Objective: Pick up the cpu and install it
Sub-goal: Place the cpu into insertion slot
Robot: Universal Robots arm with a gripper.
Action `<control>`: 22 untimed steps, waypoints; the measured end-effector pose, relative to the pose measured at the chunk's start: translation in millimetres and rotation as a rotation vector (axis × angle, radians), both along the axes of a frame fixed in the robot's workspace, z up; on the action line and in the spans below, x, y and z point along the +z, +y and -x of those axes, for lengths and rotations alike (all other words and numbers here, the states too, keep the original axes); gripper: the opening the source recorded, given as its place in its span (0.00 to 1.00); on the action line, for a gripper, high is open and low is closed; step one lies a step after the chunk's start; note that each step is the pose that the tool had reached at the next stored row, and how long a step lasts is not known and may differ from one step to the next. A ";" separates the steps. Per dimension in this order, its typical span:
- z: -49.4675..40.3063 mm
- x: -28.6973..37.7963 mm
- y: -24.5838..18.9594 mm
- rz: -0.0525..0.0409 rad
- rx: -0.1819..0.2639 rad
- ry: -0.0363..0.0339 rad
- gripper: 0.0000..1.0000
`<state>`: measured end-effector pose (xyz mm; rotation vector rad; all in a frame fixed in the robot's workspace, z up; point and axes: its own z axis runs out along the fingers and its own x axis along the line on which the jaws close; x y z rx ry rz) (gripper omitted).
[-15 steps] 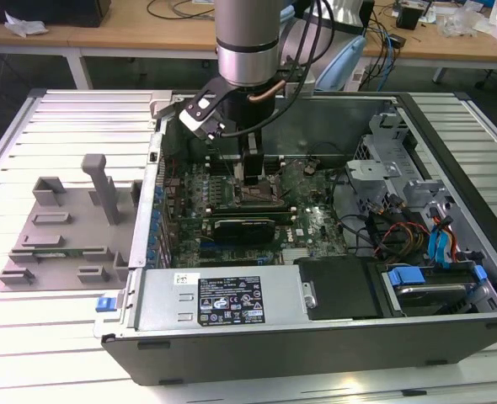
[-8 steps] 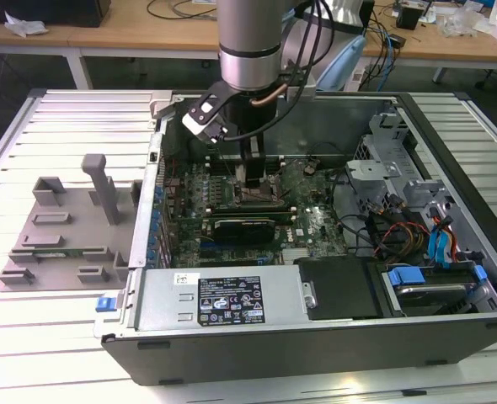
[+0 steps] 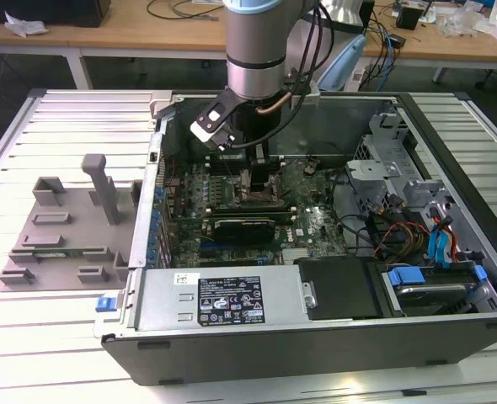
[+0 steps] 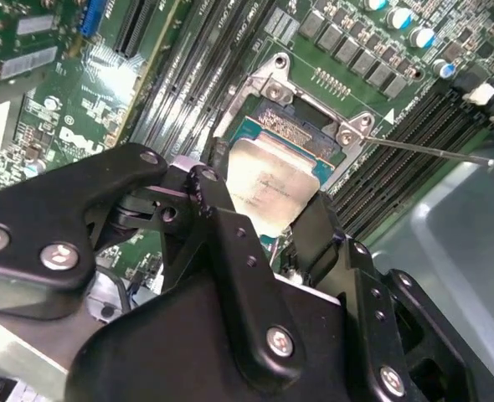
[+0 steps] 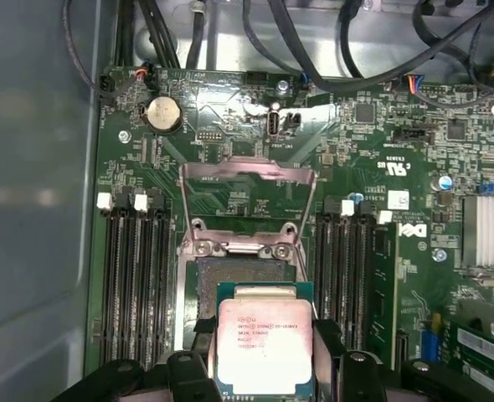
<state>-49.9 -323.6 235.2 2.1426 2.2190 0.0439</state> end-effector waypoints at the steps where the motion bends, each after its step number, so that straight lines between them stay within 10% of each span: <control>1: -1.5 -2.5 0.4 -0.0001 0.000 0.0004 0.55; 22: -3.0 -34.2 10.0 -0.0006 -0.034 0.0185 0.55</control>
